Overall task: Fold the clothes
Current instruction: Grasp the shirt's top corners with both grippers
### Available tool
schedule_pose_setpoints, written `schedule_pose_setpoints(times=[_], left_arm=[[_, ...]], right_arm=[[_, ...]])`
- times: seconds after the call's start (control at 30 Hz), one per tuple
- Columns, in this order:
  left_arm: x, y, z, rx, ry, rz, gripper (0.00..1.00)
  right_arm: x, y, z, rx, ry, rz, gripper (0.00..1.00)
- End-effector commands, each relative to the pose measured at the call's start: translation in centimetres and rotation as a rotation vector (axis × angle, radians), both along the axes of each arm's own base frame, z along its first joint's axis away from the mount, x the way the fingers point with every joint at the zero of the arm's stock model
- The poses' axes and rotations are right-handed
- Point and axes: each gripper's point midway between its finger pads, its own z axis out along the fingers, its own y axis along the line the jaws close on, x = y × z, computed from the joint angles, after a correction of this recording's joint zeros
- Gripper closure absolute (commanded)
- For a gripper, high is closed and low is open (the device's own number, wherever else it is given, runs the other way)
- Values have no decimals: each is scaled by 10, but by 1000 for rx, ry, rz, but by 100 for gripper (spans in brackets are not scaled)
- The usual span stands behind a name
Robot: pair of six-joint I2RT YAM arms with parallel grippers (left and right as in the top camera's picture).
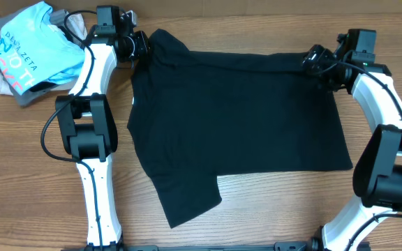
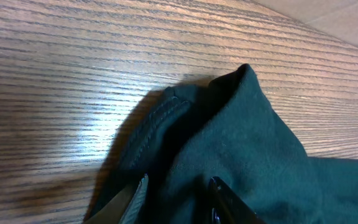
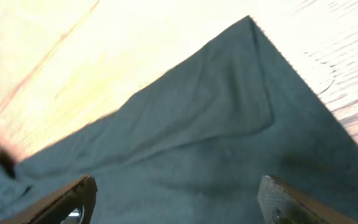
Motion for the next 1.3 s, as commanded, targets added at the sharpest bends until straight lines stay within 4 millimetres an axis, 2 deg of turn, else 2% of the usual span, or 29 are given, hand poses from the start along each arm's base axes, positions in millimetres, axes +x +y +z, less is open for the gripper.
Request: schedule_pose_setpoints(times=[0.0,0.13,0.23,0.33,0.5,0.57,0.73,1.03,1.27], left_arm=[[3,-7,1,-5,-12,-24,66],[3,-4,-1,9,-8,-7,66],[4,-3,-1,12,-7,-4,65],[3,-3,-1,12,-6,-4,62],[4,-3,-1,12,-7,-4,66],[4,-3,-1,12,-7,-4,71],[4,-3,-1,2,-4,10,72],[5,-3,0,2,-8,10,72],[5,-3,0,2,-8,10,73]], right_arm=[[6,-3,-24,70,52,-75,13],[9,16,-35,231,77,-81,13],[15,20,-35,284,67,-103,13],[19,19,-32,307,57,-139,13],[21,11,-35,286,58,-190,14],[22,10,-34,283,54,-193,16],[23,5,-36,271,57,-234,17],[28,0,-61,283,78,-285,20],[32,-6,-65,257,62,-306,26]])
